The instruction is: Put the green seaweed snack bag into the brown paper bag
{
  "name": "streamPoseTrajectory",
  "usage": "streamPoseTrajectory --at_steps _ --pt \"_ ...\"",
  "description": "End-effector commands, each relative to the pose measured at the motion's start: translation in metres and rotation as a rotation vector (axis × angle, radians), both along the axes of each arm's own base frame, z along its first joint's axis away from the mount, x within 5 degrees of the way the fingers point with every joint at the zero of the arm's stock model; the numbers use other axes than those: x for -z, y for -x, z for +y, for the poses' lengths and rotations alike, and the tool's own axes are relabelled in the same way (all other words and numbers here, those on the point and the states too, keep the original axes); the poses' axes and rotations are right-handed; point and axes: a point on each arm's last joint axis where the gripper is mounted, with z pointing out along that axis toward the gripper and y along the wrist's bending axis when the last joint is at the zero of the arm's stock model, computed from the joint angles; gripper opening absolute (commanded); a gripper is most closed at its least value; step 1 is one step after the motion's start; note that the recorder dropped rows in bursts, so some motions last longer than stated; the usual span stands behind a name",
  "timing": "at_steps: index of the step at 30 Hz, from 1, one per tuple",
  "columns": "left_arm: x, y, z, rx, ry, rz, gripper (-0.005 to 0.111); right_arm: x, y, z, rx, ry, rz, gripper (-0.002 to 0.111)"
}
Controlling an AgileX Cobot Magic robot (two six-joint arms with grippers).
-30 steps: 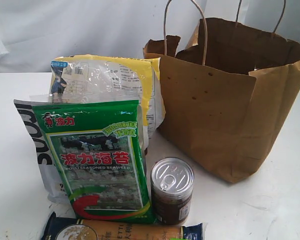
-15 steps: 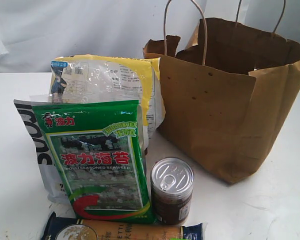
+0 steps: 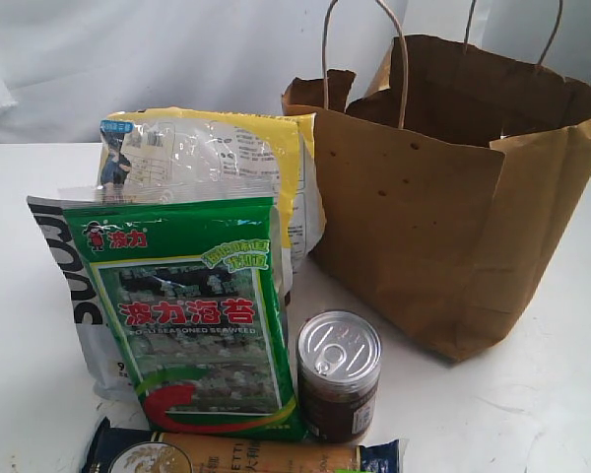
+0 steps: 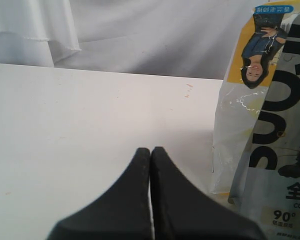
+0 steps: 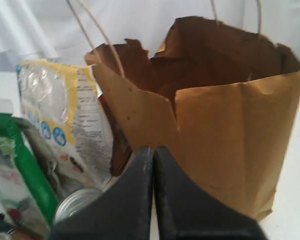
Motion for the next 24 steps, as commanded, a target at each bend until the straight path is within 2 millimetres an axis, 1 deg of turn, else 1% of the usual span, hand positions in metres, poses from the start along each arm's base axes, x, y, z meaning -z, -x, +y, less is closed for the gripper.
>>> streamPoseTrajectory --at_steps 1,5,9,12,17,21,24 --pt "0.001 0.000 0.000 0.005 -0.001 -0.009 0.000 -0.005 -0.011 0.012 -0.146 0.030 0.046 0.000" --pt "0.001 0.000 0.000 0.005 -0.001 -0.009 0.000 -0.004 -0.020 0.017 -0.179 0.024 0.038 0.000" --pt "0.001 0.000 0.000 0.005 -0.001 -0.009 0.000 -0.007 -0.026 0.019 -0.163 -0.036 0.014 0.000" --pt "0.001 0.000 0.000 0.005 -0.001 -0.009 0.000 -0.006 -0.030 0.024 -0.192 -0.056 0.023 0.000" --pt "0.001 0.000 0.000 0.005 -0.001 -0.009 0.000 0.004 -0.040 0.033 -0.259 -0.049 0.098 0.000" --pt "0.001 0.000 0.000 0.005 -0.001 -0.009 0.000 0.015 -0.053 0.038 -0.275 -0.033 0.164 0.000" --pt "0.001 0.000 0.000 0.005 -0.001 -0.009 0.000 0.023 -0.062 0.040 -0.307 0.025 0.176 0.000"
